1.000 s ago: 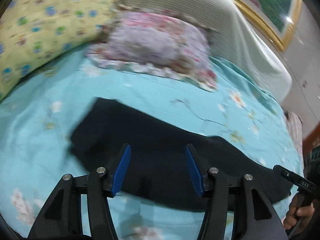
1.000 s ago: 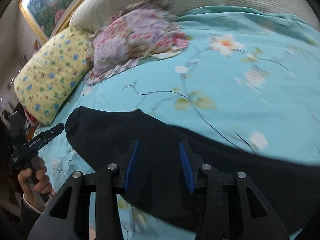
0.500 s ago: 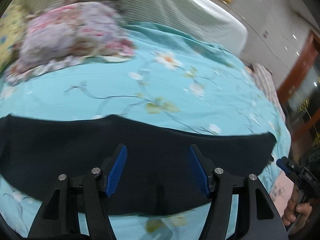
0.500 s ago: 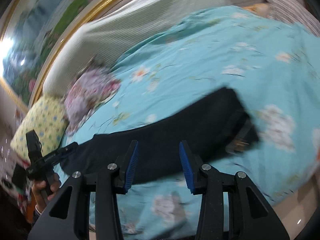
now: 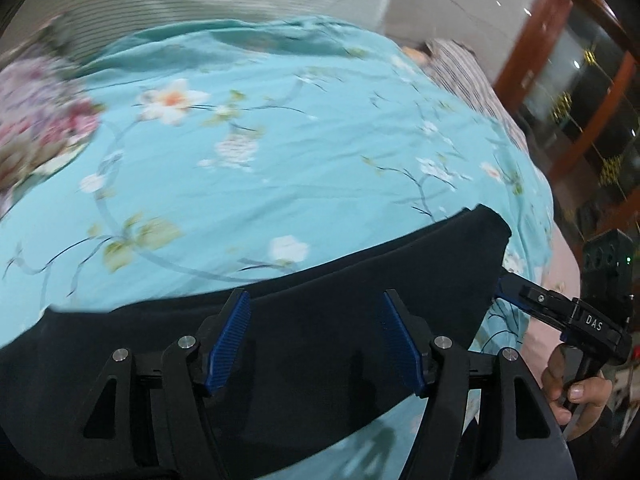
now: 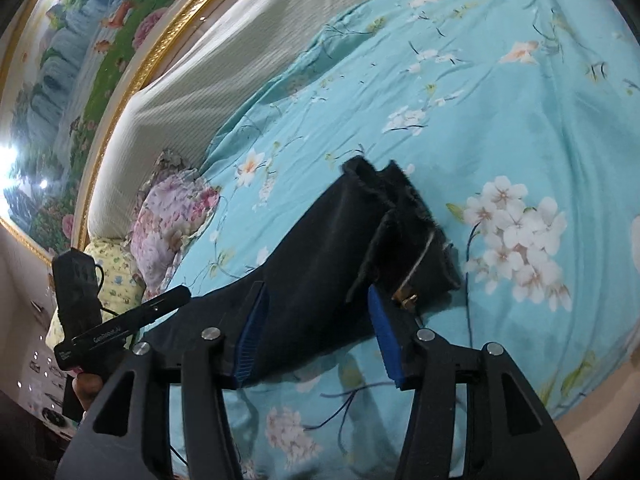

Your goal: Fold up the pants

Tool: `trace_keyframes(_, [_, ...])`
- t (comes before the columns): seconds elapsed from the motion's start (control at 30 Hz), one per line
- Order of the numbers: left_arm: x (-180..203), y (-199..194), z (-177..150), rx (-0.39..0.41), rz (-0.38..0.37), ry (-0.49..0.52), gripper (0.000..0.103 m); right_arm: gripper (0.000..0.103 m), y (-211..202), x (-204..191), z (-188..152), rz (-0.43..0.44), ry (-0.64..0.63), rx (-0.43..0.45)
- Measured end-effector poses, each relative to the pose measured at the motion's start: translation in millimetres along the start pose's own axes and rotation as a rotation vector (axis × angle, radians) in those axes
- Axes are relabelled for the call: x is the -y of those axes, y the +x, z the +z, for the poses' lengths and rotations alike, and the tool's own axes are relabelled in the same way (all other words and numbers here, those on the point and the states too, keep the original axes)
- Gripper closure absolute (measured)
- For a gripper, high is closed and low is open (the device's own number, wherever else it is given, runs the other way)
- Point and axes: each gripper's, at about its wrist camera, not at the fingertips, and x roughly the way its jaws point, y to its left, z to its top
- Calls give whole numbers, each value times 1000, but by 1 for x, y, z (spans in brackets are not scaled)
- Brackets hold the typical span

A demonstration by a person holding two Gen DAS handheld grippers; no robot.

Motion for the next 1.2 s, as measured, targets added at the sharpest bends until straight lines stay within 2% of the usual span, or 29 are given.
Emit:
trace_keyframes(0.23, [41,44,13,-74,-44,95,35,47,3,32,5,95,131,10])
trace_keyframes(0.4, [77,68,28,-89,-79,228,35,47,-7,40,6,120,162,36])
trace_keyframes(0.63, [107,94,54,-173,-206,366,36,47,-24,52,4,127,197,64])
trace_keyframes(0.73, [116,102,58,-216,-251,405,46,47,-28,52,2,120,197,71])
trace_keyframes(0.77, [120,105,59,-232,-261,419,54,47,-29,52,2,124,196,74])
trace_keyframes(0.8, [122,106,58,-240,-266,431,59,47,-29,53,1,125,195,75])
trace_keyframes(0.9, [127,103,56,-233,-271,480,91,47,-30,53,1,125,194,82])
trace_keyframes(1.03, [124,89,55,-200,-296,500,96,47,-32,52,1,131,187,92])
trace_keyframes(1.2, [109,73,60,-165,-352,476,97,47,-27,44,1,165,158,83])
